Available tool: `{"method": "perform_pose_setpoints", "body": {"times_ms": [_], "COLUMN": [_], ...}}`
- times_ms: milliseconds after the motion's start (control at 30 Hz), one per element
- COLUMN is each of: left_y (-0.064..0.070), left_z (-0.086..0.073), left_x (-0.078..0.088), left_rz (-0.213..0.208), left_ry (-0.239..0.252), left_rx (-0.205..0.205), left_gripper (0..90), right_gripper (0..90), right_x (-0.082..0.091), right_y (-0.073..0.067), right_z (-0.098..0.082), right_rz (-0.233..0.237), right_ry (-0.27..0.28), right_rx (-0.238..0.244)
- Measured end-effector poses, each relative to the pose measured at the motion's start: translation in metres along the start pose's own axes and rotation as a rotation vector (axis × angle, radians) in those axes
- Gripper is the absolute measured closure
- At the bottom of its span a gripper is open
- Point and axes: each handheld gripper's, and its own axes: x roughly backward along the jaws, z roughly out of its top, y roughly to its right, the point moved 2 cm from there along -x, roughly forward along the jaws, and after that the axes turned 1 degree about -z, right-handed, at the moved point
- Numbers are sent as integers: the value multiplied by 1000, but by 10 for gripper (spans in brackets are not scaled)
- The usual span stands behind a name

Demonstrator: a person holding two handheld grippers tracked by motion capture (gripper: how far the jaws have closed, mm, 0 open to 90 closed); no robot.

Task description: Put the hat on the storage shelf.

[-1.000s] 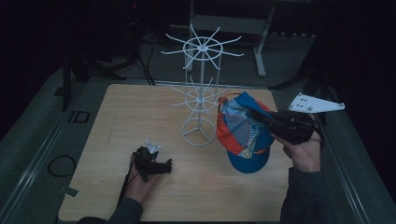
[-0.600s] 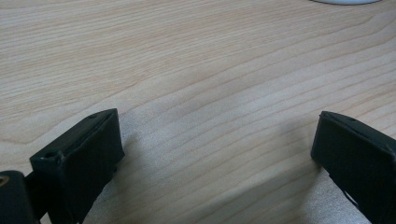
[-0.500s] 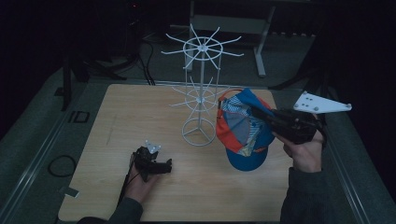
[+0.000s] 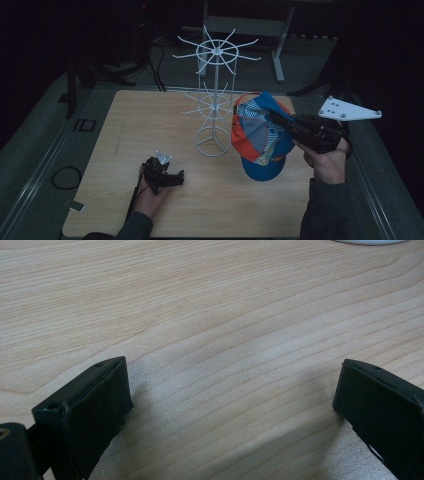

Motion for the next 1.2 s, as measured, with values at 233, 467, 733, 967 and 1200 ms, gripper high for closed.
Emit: {"method": "perform_pose_setpoints", "body": {"times_ms": [233,467,733,967,1200], "left_y": [0,0,0,0,0], "left_z": [0,0,0,0,0], "left_x": [0,0,0,0,0], "left_rz": [0,0,1,0,1], "left_ry": [0,0,0,1,1], "left_rx": [0,0,0,2,-1], "left_gripper": [24,24,24,24,24], "right_gripper": [876,876,874,875,874], "right_x": [1,1,0,-2,-7], "right_y": [0,-1,-2,-2,-1], "right_z": [3,7,11,17,21], "right_rz": [6,17,40,39,43], "right_ry": [13,24,37,55,68], "right_rx": [-1,4,4,12,10]}}
